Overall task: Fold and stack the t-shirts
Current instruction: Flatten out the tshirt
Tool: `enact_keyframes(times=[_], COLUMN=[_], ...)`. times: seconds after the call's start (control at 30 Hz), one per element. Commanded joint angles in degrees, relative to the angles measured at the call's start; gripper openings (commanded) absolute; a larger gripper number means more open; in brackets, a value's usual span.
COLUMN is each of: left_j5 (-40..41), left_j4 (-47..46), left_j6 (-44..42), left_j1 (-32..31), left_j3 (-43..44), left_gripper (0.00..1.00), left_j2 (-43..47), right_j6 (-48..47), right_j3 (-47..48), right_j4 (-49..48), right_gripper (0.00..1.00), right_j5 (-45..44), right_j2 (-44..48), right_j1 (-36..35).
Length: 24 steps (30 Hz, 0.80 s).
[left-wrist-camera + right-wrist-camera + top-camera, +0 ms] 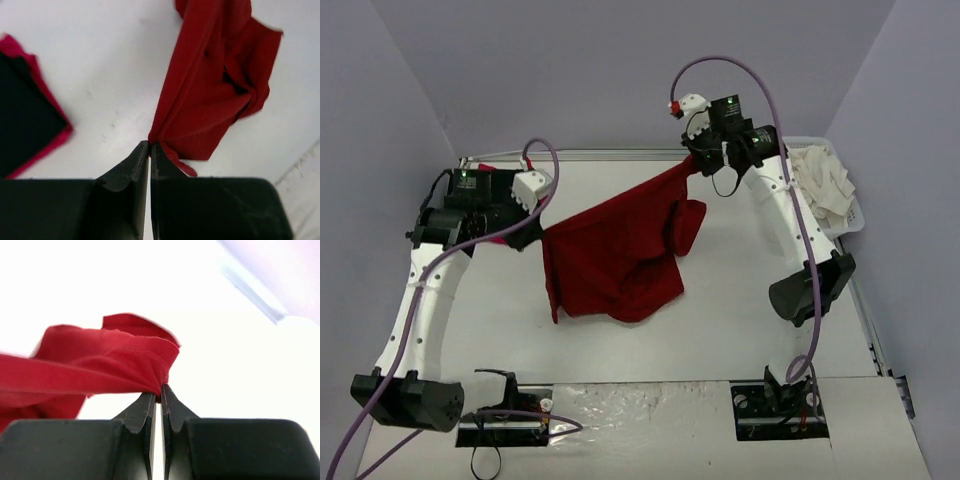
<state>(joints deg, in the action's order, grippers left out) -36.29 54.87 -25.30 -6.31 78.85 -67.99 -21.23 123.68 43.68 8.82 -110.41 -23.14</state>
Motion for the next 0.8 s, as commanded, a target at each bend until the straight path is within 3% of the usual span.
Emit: enact_keyframes(times=[0.0, 0.17, 0.33, 0.47, 0.6, 0.67, 0.7, 0.73, 0.77], left_j5=[6.23, 5.26, -0.17, -12.37, -25.19, -27.85, -30.13, -30.85, -31.12], left_j4=[-6.53, -4.08, 3.64, 7.26, 9.9, 13.32, 17.42, 20.07, 22.97], left_j6=[8.05, 11.84, 10.8, 7.03, 2.91, -0.35, -4.72, -7.63, -12.88], left_j1=[0.59, 0.15, -0.11, -0.63, -0.81, -0.9, -0.9, -1.08, -1.51], left_j3=[11.91, 30.26, 41.11, 38.58, 29.54, 23.39, 21.54, 18.74, 17.58], left_gripper=[0.02, 0.02, 0.02, 0.02, 0.02, 0.03, 0.08, 0.24, 0.59], left_j2=[-4.76, -9.97, -10.68, -3.94, 3.44, 6.54, 9.33, 10.49, 11.38], right_j6=[1.63, 1.29, 0.14, 0.84, 1.28, 1.28, 1.28, 1.2, 0.67], right_j3=[3.05, 4.47, 0.35, -2.65, -10.89, -17.31, -19.42, -21.61, -26.25], right_j4=[-1.76, -3.25, -6.48, -7.38, -7.82, -7.91, -7.82, -7.82, -7.82], right_gripper=[0.0, 0.0, 0.0, 0.0, 0.0, 0.0, 0.0, 0.0, 0.0], right_j5=[-8.64, -11.02, -9.35, -9.17, -5.66, -3.82, -3.29, -2.5, -2.23], right_j2=[5.2, 10.73, 18.46, 24.88, 30.33, 33.83, 34.9, 36.13, 38.67], right_j1=[0.98, 3.97, 7.05, 8.36, 9.16, 9.6, 9.77, 9.86, 9.86])
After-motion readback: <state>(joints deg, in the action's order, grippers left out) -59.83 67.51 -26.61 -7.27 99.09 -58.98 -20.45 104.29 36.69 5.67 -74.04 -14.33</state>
